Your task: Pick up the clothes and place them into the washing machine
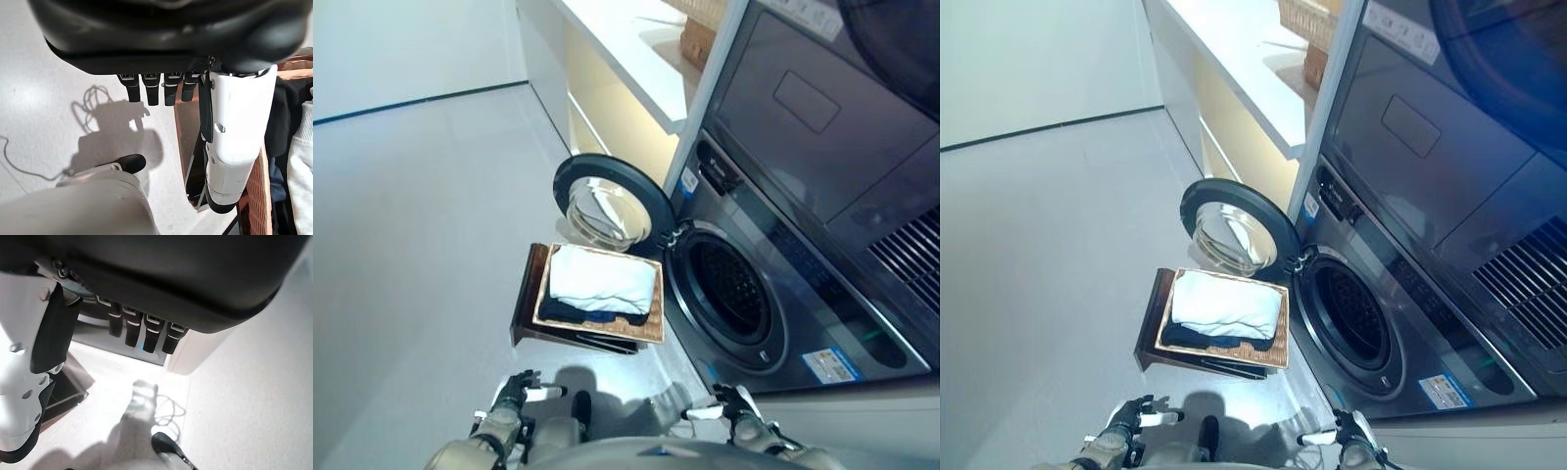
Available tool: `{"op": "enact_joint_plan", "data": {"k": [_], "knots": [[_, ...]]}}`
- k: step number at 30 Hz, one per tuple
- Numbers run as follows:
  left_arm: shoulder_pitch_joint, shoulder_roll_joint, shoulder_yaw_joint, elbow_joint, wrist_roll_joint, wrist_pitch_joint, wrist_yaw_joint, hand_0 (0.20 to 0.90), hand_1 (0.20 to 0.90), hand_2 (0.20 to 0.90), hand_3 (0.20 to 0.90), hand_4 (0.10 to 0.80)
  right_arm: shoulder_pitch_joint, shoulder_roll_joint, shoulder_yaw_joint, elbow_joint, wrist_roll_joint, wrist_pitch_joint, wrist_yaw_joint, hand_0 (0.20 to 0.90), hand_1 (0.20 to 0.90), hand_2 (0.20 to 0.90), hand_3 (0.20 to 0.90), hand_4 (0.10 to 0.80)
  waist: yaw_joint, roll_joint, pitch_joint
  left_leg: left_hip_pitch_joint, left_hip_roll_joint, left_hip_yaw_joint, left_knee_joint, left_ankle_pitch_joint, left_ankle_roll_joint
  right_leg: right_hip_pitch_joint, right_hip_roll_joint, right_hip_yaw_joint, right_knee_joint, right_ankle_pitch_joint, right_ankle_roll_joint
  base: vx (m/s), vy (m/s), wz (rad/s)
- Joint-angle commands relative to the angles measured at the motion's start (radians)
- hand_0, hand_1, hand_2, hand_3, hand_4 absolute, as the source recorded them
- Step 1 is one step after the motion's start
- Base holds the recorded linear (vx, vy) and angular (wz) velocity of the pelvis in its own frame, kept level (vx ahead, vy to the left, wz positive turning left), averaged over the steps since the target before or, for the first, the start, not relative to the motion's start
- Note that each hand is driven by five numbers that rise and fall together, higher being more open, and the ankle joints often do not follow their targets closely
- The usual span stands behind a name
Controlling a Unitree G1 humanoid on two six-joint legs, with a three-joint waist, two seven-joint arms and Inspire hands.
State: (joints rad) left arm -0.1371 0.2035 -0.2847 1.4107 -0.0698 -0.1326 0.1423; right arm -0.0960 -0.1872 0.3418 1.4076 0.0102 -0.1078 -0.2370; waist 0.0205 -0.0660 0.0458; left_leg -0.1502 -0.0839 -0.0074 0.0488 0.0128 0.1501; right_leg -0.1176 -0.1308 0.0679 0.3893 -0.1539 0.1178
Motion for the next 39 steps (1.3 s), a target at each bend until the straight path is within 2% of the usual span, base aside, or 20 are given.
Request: {"op": "enact_joint_plan", "data": {"k": [1,3,4,7,9,14,19,20,23,24,26,27,28,29,30,32,33,34,35,39], "knots": [[-0.045,0.026,0.009,0.003,0.03,-0.025,-0.006,0.9,0.9,0.9,0.9,0.8,-0.031,-0.04,-0.008,-0.04,0.013,-0.018,-0.011,0.9,0.9,0.9,0.9,0.8,-0.013,0.004,0.051,-0.021,-0.004,-0.067,0.014,-0.03,-0.082,-0.012,0.085,0.039,-0.235,0.149,-0.023,0.076,-0.017,-0.31],[-0.048,0.028,0.01,0.005,0.034,-0.025,-0.003,0.9,0.9,0.9,0.9,0.8,-0.036,-0.037,-0.002,-0.043,0.008,-0.02,-0.012,0.9,0.9,0.9,0.9,0.8,-0.02,0.001,0.063,0.005,-0.003,-0.068,-0.002,-0.027,-0.085,-0.038,0.096,0.021,-0.274,0.171,-0.019,0.073,-0.031,-0.24],[-0.052,0.03,0.01,0.001,0.037,-0.025,-0.003,0.9,0.9,0.9,0.9,0.8,-0.041,-0.036,0.015,-0.067,-0.008,-0.021,-0.011,0.9,0.9,0.9,0.9,0.8,-0.032,-0.006,0.08,0.032,-0.006,-0.07,-0.012,-0.027,-0.092,-0.059,0.1,-0.018,-0.325,0.204,-0.015,0.079,-0.056,0.17],[-0.049,0.02,0.009,0.001,0.041,-0.025,-0.007,0.9,0.9,0.9,0.9,0.8,-0.03,-0.035,0.021,-0.046,-0.017,-0.02,-0.008,0.9,0.9,0.9,0.9,0.8,-0.029,-0.01,0.07,0.056,-0.004,-0.07,-0.015,-0.038,-0.094,0.009,0.105,0.01,-0.358,0.189,-0.037,0.075,-0.081,0.35],[-0.039,0.011,0.02,-0.001,0.028,-0.027,-0.009,0.9,0.9,0.9,0.9,0.8,-0.017,-0.037,0.021,-0.044,-0.03,-0.016,-0.005,0.9,0.9,0.9,0.9,0.8,-0.023,-0.007,0.051,0.083,0.007,-0.067,-0.05,-0.034,-0.101,0.04,0.103,-0.016,-0.391,0.191,-0.04,0.088,-0.113,0.25],[-0.026,-0.014,-0.004,-0.006,0.037,-0.029,-0.017,0.9,0.9,0.9,0.9,0.8,-0.007,-0.048,0.018,-0.037,-0.036,-0.016,-0.002,0.9,0.9,0.9,0.9,0.8,-0.034,0.003,0.019,0.126,0.024,-0.079,-0.113,-0.015,-0.111,0.065,0.116,-0.026,-0.388,0.17,-0.057,0.073,-0.101,0.1],[-0.023,-0.024,-0.017,-0.011,0.043,-0.031,-0.016,0.9,0.9,0.9,0.9,0.8,-0.012,-0.057,0.025,-0.061,-0.041,-0.023,-0.006,0.9,0.9,0.9,0.9,0.8,-0.042,0.011,0.029,0.134,0.041,-0.084,-0.123,-0.008,-0.123,0.048,0.131,-0.042,-0.339,0.137,-0.07,0.032,-0.114,0.02],[-0.022,-0.024,-0.019,-0.014,0.043,-0.031,-0.013,0.9,0.9,0.9,0.9,0.8,-0.017,-0.059,0.028,-0.064,-0.04,-0.028,-0.008,0.9,0.9,0.9,0.9,0.8,-0.044,0.014,0.037,0.129,0.048,-0.087,-0.111,-0.013,-0.129,0.038,0.141,-0.044,-0.321,0.125,-0.077,0.027,-0.133,0.06],[-0.037,-0.026,-0.017,-0.028,0.025,-0.034,-0.002,0.9,0.9,0.9,0.9,0.8,-0.026,-0.073,0.025,-0.08,-0.035,-0.038,-0.018,0.9,0.9,0.9,0.9,0.8,-0.051,0.009,0.074,0.068,0.032,-0.088,0.012,-0.039,-0.148,0.032,0.138,-0.057,-0.312,0.121,-0.087,-0.021,-0.081,0.04],[-0.046,-0.026,-0.021,-0.029,0.019,-0.035,0.003,0.9,0.9,0.9,0.9,0.8,-0.029,-0.077,0.027,-0.085,-0.038,-0.039,-0.023,0.9,0.9,0.9,0.9,0.8,-0.056,0.003,0.086,0.036,0.042,-0.076,0.03,-0.031,-0.161,0.03,0.131,-0.065,-0.313,0.121,-0.087,-0.065,0.002,0.17],[-0.056,-0.029,-0.033,-0.039,0.017,-0.036,0.008,0.9,0.9,0.9,0.9,0.8,-0.04,-0.088,0.027,-0.085,-0.044,-0.036,-0.035,0.9,0.9,0.9,0.9,0.8,-0.057,-0.005,0.09,-0.014,0.094,-0.051,0.008,0.006,-0.177,0.027,0.113,-0.078,-0.312,0.122,-0.079,-0.009,0.05,0.45],[-0.056,-0.029,-0.033,-0.039,0.017,-0.036,0.008,0.9,0.9,0.9,0.9,0.8,-0.04,-0.088,0.027,-0.085,-0.044,-0.036,-0.035,0.9,0.9,0.9,0.9,0.8,-0.057,-0.005,0.091,-0.013,0.094,-0.051,0.007,0.007,-0.177,0.027,0.113,-0.078,-0.312,0.122,-0.079,0.049,0.062,0.59],[-0.058,-0.031,-0.037,-0.036,0.018,-0.039,0.014,0.9,0.9,0.9,0.9,0.8,-0.045,-0.091,0.026,-0.082,-0.042,-0.036,-0.041,0.9,0.9,0.9,0.9,0.8,-0.052,-0.007,0.086,-0.028,0.111,-0.073,-0.013,0.024,-0.181,0.024,0.107,-0.07,-0.314,0.124,-0.071,0.073,0.132,0.33],[-0.062,-0.034,-0.049,-0.048,0.007,-0.044,0.031,0.9,0.9,0.9,0.9,0.8,-0.059,-0.1,0.038,-0.102,-0.057,-0.04,-0.057,0.9,0.9,0.9,0.9,0.8,-0.042,0.004,0.091,-0.046,0.155,-0.133,-0.06,0.06,-0.194,0.002,0.105,-0.049,-0.275,0.098,-0.059,0.073,0.22,0.25],[-0.068,-0.032,-0.067,-0.071,0.011,-0.05,0.047,0.9,0.9,0.9,0.9,0.8,-0.069,-0.113,0.06,-0.117,-0.11,-0.036,-0.091,0.9,0.9,0.9,0.9,0.8,-0.037,0.018,0.105,-0.07,0.171,-0.134,-0.053,0.08,-0.197,-0.015,0.105,-0.049,-0.222,0.076,-0.054,0.04,0.188,-0.08],[-0.067,-0.028,-0.073,-0.08,0.025,-0.055,0.057,0.9,0.9,0.9,0.9,0.8,-0.077,-0.127,0.096,-0.132,-0.185,-0.022,-0.107,0.9,0.9,0.9,0.9,0.8,-0.037,0.03,0.11,-0.07,0.181,-0.116,-0.033,0.063,-0.195,-0.026,0.11,-0.045,-0.172,0.049,-0.058,0.016,0.194,-0.18],[-0.08,-0.021,-0.086,-0.097,0.028,-0.056,0.079,0.9,0.9,0.9,0.9,0.8,-0.107,-0.131,0.136,-0.169,-0.307,-0.006,-0.174,0.9,0.9,0.9,0.9,0.8,-0.029,0.036,0.14,-0.092,0.167,-0.119,-0.009,0.063,-0.192,-0.073,0.091,-0.035,-0.131,0.046,-0.046,-0.011,0.215,-0.27],[-0.081,-0.02,-0.085,-0.097,0.028,-0.056,0.079,0.9,0.9,0.9,0.9,0.8,-0.108,-0.131,0.136,-0.168,-0.307,-0.006,-0.175,0.9,0.9,0.9,0.9,0.8,-0.029,0.035,0.14,-0.094,0.166,-0.119,-0.007,0.062,-0.192,-0.074,0.09,-0.035,-0.13,0.046,-0.046,-0.105,0.213,-0.42],[-0.106,0.007,-0.08,-0.095,0.032,-0.064,0.109,0.9,0.9,0.9,0.9,0.8,-0.178,-0.132,0.185,-0.162,-0.369,0.015,-0.207,0.9,0.9,0.9,0.9,0.8,-0.015,0.034,0.148,-0.119,0.145,-0.115,-0.013,0.07,-0.189,-0.092,0.072,-0.039,-0.174,0.077,-0.034,-0.059,0.121,-0.54],[-0.129,0.02,-0.075,-0.105,0.006,-0.078,0.124,0.9,0.9,0.9,0.9,0.8,-0.289,-0.146,0.268,-0.186,-0.455,0.034,-0.208,0.9,0.9,0.9,0.9,0.8,0.007,0.037,0.161,-0.13,0.138,-0.105,-0.042,0.079,-0.182,-0.104,0.057,-0.037,-0.21,0.095,-0.031,-0.036,0.092,-0.04]]}}
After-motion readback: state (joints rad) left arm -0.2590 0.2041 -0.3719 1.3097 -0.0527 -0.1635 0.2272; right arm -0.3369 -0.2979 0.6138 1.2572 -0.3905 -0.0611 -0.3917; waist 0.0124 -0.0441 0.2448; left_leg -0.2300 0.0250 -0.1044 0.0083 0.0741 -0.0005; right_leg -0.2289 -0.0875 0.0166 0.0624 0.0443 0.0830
